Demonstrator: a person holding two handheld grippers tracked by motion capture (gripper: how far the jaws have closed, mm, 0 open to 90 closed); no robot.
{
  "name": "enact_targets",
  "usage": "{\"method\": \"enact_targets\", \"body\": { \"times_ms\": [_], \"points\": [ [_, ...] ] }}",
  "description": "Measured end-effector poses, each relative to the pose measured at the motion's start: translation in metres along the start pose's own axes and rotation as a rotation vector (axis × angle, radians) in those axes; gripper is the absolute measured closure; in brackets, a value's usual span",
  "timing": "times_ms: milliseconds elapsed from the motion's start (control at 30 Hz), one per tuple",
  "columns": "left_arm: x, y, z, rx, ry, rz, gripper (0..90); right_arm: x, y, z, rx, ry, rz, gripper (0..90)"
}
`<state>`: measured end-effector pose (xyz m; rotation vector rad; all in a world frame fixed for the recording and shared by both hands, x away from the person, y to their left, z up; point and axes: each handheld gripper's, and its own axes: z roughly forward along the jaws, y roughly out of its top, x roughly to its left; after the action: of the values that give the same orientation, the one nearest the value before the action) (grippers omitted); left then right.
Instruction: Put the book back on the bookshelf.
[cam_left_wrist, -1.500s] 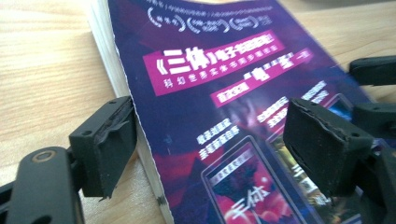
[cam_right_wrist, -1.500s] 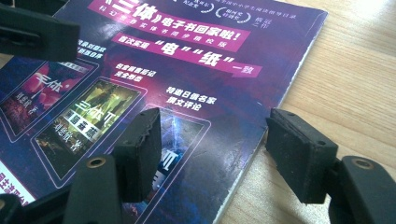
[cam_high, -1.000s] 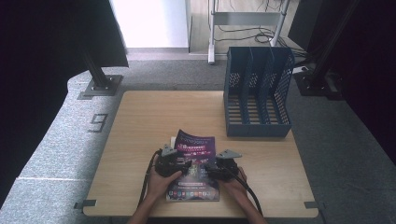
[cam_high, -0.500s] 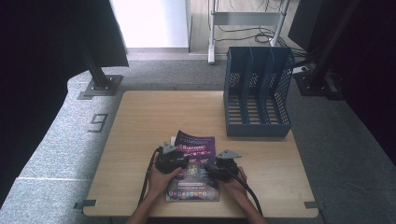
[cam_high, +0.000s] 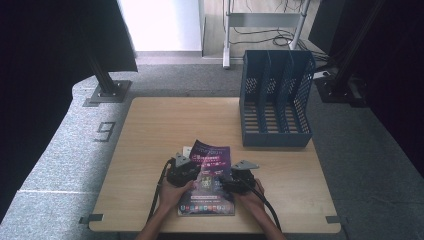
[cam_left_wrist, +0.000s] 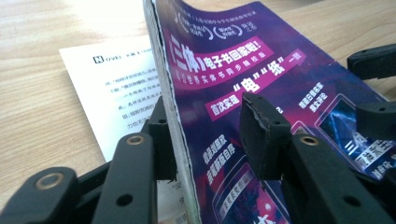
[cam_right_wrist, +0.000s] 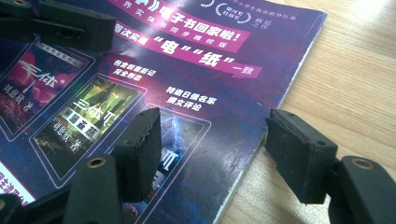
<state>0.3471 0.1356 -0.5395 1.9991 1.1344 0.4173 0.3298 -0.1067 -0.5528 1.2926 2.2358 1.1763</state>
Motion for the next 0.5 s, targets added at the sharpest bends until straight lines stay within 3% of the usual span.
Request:
{"method": "enact_targets", "body": {
  "times_ms": [267,500],
  "points": [
    [0.0002,0.0005,-0.0019,-0.026,-0.022,-0.003,71.7,-0.0003,0.0,0.0001,0.0,0.001,0.002,35.2],
    [-0.0017,-0.001,-0.004,-0.06,-0.017,0.021,78.2,0.0015,-0.0002,-0.0003,-0.005,-0.013,-0.011,34.7]
  ]
}}
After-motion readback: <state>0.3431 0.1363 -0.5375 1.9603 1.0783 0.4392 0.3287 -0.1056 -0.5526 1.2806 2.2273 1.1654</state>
